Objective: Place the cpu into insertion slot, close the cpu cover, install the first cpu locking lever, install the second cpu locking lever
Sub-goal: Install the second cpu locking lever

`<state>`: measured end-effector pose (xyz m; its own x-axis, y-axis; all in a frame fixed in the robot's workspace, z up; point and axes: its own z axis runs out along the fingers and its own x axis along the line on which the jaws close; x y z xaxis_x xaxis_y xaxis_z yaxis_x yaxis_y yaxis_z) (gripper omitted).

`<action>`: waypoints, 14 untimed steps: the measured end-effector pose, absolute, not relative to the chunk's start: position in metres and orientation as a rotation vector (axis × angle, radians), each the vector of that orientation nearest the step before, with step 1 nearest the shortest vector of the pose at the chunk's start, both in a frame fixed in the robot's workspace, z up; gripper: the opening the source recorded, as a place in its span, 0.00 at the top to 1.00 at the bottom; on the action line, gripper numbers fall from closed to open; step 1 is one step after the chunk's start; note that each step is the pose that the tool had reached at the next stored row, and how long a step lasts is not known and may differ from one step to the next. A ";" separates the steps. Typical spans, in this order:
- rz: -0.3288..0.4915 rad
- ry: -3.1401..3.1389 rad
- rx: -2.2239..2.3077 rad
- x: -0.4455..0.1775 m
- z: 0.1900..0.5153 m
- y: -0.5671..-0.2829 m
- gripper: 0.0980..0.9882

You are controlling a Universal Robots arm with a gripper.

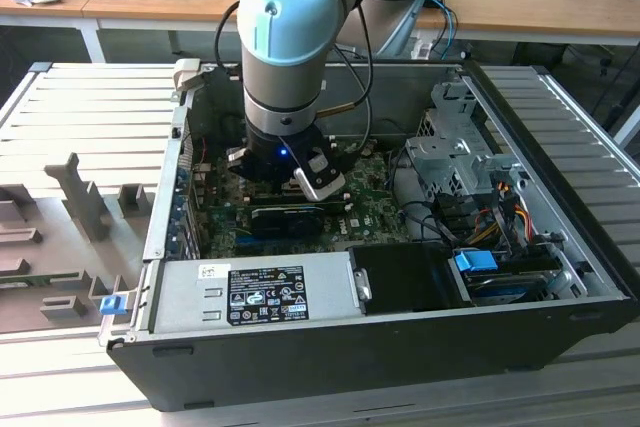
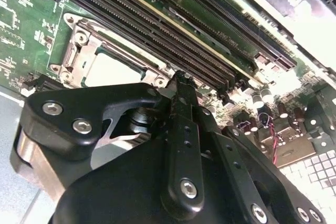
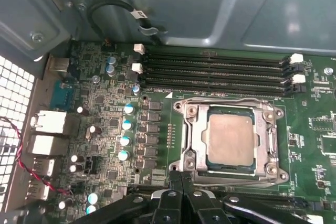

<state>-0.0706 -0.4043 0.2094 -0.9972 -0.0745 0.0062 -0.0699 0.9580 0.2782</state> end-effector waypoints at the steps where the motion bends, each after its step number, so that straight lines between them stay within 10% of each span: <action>1: -0.444 -3.091 0.114 -0.071 0.208 -0.404 0.99; 14: -0.530 -3.080 0.115 -0.071 0.195 -0.404 0.99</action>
<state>-0.0714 -0.4045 0.1951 -0.9972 -0.0749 0.0016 -0.0700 0.9398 0.3346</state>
